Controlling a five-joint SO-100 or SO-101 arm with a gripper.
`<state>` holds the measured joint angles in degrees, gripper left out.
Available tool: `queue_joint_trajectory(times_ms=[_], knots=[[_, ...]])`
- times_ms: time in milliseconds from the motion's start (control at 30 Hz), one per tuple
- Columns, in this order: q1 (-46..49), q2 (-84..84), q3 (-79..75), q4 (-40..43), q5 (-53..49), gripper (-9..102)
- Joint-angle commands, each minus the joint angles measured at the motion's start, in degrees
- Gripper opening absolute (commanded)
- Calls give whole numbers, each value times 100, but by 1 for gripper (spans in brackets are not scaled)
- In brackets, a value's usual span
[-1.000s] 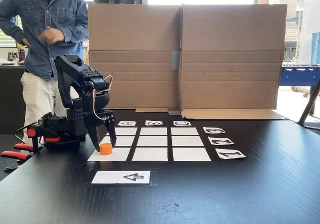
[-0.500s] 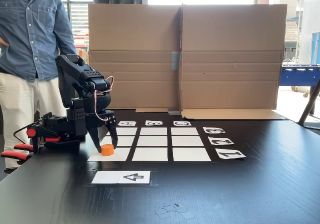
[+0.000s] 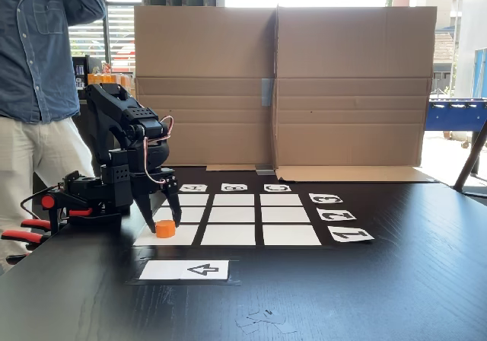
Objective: Pick up the round, orange token and place it in the grid on square A1.
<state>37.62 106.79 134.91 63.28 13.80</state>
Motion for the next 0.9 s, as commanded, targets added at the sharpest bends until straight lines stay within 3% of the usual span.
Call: queue_joint_trajectory(times_ms=[0, 867], knots=[[0, -18, -132, -26, 0, 23], [422, 492, -422, 79, -18, 28]])
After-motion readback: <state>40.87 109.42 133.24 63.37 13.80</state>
